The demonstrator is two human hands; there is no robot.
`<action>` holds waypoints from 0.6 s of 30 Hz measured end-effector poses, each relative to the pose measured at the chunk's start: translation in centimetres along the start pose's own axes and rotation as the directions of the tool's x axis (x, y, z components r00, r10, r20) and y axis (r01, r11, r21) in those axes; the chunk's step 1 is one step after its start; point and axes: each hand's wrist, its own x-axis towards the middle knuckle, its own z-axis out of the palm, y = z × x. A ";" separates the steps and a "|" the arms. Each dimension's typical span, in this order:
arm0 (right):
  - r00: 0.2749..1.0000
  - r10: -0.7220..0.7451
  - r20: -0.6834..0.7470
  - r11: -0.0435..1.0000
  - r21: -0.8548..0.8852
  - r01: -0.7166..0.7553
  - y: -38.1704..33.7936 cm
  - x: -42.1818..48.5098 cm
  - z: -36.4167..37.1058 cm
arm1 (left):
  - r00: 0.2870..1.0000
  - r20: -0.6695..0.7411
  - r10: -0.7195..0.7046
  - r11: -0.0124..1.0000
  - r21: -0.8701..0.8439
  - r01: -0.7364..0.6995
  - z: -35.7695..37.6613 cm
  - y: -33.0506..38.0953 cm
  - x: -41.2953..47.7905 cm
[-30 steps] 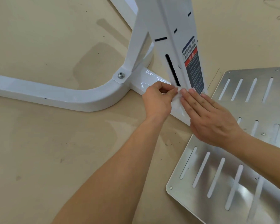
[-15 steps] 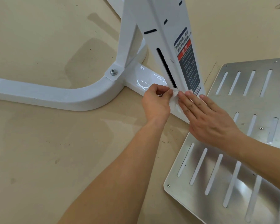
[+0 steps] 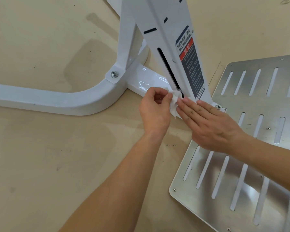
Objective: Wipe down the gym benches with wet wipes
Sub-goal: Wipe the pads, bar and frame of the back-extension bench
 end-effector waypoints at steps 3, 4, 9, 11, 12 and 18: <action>0.999 0.025 0.038 0.999 -0.037 -0.024 -0.1 -0.4 0.4 | 0.999 0.054 -0.004 0.997 0.073 0.000 -0.2 -1.0 -0.5; 0.997 0.048 0.053 0.997 -0.055 -0.045 0.1 -0.4 0.4 | 0.998 0.057 -0.008 0.996 0.088 0.002 0.0 -1.1 -0.4; 0.996 0.058 0.061 0.993 -0.102 -0.051 0.6 -0.3 0.5 | 0.999 0.040 -0.008 0.996 0.089 0.005 1.3 -0.2 1.1; 0.998 0.049 0.041 0.993 -0.114 -0.044 0.8 -0.1 0.3 | 0.999 0.036 -0.018 0.996 0.091 0.015 1.7 -0.6 1.3; 0.999 0.042 0.034 0.993 -0.112 -0.038 0.9 -0.2 0.3 | 0.999 0.034 -0.026 0.996 0.089 0.023 1.8 -0.9 1.3; 0.990 -0.038 0.133 0.996 -0.076 0.049 1.6 -2.0 1.4 | 0.991 0.080 -0.108 0.989 0.112 0.099 3.0 -2.5 0.3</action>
